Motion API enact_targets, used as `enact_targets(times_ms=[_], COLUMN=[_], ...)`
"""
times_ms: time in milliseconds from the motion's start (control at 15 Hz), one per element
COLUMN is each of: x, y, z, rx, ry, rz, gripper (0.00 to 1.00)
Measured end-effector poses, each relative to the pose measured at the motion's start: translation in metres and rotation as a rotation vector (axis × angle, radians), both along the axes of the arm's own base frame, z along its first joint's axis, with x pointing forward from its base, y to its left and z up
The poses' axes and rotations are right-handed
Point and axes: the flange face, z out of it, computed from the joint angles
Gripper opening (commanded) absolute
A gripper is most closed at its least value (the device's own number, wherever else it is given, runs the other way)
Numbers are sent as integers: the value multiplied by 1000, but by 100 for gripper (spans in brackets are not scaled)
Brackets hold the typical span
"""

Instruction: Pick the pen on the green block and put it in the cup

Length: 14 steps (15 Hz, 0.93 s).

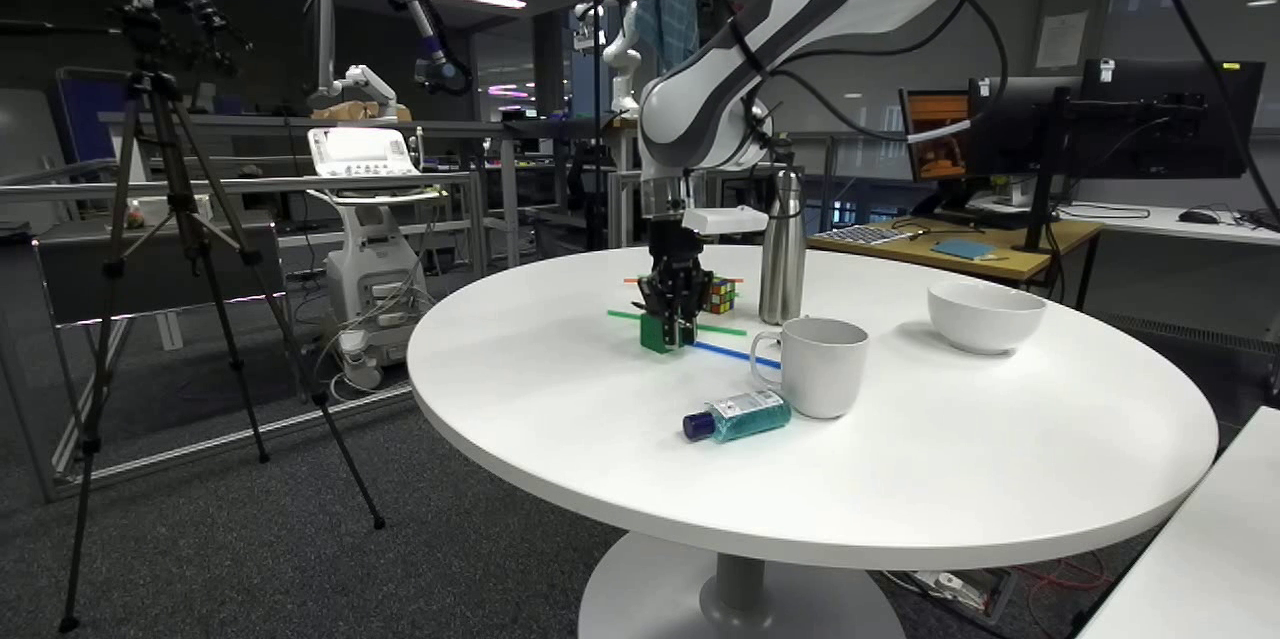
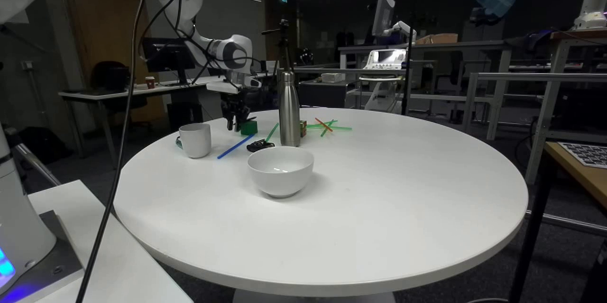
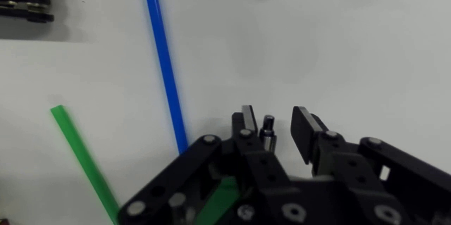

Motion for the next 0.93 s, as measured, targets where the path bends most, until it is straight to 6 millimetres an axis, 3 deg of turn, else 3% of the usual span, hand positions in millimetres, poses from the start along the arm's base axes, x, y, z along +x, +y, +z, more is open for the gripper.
enact_targets(times_ms=[133,933], x=[-1,-5], y=[1,4], z=[-1,-2], rx=[-2,-14], ry=[6,28], rz=[3,16], gripper=[0,1])
